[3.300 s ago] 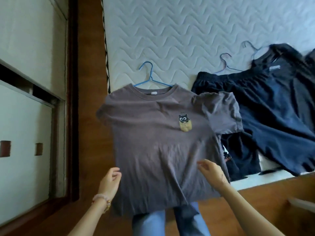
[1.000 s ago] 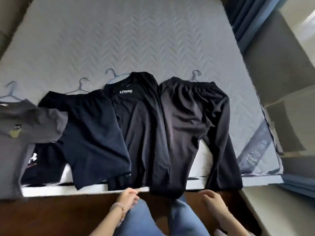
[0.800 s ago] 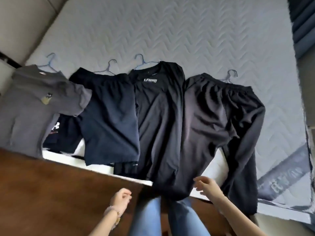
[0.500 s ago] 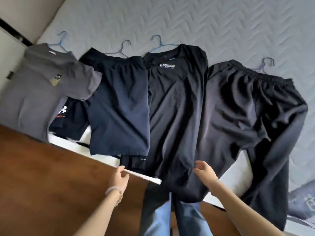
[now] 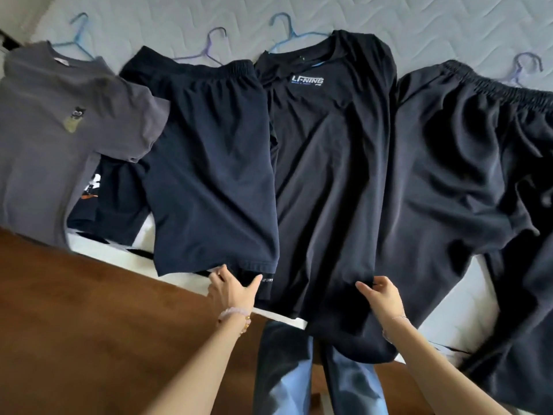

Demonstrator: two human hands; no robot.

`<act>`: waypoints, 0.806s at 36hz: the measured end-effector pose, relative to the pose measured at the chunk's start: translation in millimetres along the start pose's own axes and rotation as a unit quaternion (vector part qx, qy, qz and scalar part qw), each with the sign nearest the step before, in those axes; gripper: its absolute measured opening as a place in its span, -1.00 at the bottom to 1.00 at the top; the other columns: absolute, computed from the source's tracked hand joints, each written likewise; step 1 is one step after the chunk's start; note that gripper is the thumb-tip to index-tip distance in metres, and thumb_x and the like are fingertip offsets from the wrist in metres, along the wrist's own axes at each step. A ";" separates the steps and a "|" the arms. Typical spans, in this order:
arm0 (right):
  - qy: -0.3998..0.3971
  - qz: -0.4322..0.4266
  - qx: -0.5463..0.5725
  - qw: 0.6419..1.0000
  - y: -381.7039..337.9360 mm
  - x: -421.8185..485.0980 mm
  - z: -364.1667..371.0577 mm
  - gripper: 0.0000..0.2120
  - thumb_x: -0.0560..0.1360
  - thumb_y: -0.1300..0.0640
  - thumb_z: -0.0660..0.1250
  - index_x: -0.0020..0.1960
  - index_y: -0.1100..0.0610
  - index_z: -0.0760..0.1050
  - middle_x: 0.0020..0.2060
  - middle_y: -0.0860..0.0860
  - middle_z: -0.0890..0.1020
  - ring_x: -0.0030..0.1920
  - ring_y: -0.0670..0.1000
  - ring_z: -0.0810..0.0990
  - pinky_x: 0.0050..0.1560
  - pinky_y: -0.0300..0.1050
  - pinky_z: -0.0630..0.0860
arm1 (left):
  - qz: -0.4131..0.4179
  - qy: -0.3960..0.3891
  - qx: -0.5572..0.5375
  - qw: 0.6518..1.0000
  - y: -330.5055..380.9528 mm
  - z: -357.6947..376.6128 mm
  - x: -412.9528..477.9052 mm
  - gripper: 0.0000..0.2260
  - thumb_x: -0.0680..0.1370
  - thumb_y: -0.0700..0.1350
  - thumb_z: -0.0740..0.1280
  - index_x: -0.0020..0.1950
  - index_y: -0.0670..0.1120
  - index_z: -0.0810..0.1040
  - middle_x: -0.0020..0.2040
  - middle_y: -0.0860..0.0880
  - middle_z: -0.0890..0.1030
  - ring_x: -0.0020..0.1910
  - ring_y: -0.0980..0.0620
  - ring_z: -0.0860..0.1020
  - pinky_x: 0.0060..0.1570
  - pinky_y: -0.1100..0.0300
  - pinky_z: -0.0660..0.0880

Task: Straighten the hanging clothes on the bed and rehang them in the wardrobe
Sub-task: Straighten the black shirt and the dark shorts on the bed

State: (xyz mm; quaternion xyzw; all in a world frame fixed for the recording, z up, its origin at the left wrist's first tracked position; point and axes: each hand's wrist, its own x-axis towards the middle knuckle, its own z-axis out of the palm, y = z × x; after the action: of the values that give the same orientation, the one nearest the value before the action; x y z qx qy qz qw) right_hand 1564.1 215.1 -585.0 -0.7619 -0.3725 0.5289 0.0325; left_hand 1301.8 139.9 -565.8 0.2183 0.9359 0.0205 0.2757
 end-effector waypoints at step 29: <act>0.124 -0.016 0.217 0.968 -12.4 -4.6 -163.1 -0.81 0.48 0.01 0.26 -0.18 0.09 0.54 -0.30 0.07 0.54 -0.25 0.08 0.48 -0.41 -0.22 0.45 | -0.018 -0.209 -0.350 0.913 74.4 -28.7 -96.7 -0.92 0.51 -0.23 0.32 -0.18 -0.15 0.47 -0.21 -0.07 0.58 -0.17 -0.04 0.55 -0.04 0.01 0.52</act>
State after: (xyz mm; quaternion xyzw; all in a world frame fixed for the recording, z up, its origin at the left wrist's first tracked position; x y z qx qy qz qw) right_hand 1692.2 277.4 -504.4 -0.7904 -0.2536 0.4977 0.2515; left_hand 1389.1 168.9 -480.6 0.0898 0.7936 0.2956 0.5241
